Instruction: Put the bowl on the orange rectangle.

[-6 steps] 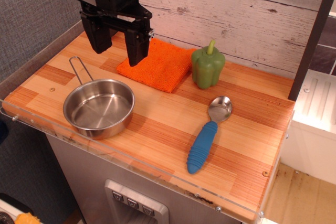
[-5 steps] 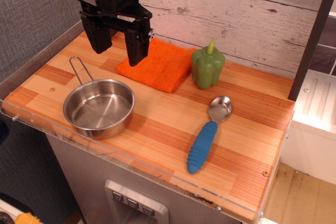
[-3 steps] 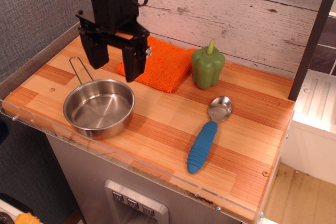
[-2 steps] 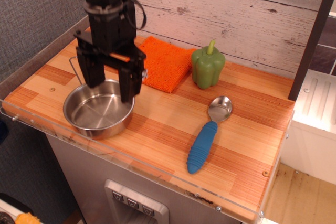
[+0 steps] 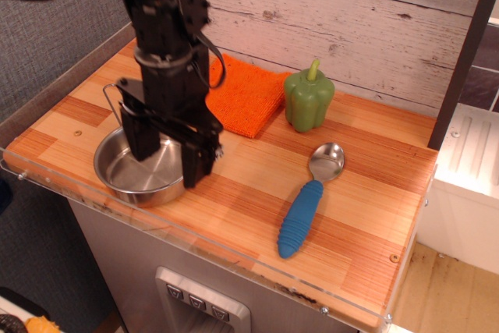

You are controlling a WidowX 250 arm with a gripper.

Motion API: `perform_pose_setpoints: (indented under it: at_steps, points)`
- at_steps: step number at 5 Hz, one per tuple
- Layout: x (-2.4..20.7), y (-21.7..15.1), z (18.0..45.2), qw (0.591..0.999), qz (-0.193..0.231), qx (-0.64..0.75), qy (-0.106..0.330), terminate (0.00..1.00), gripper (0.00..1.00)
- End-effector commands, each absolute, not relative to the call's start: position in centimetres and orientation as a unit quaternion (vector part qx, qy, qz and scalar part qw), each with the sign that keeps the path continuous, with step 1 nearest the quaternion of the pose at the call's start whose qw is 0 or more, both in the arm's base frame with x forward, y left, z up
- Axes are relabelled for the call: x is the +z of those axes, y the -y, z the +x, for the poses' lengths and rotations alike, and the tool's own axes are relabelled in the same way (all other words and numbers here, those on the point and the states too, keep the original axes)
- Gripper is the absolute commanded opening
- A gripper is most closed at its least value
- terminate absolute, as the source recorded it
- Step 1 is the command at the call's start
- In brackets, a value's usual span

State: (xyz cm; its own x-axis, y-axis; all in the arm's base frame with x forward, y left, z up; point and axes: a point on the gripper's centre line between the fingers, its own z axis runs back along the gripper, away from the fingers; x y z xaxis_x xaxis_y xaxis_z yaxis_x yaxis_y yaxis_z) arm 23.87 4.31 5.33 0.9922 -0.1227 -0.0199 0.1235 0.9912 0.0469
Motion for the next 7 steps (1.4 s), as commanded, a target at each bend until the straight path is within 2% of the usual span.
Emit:
perform_pose_setpoints:
  at_steps: [1,2,3,5,7]
  points:
    - [2.6,-3.6,25.0,0.997,0.045,-0.07,0.004,0.0,1.0]
    - [1.9,-3.1,25.1,0.996,0.044,-0.077,0.0,0.0,1.0]
    - [1.9,-3.0,25.1,0.996,0.04,-0.079,0.002,0.0,0.0]
    - [4.9,-3.3,25.5,0.994,0.009,-0.097,0.051,0.0,0.0]
    - [8.3,-3.8,27.5,0.995,-0.022,-0.047,0.088,0.0,0.0]
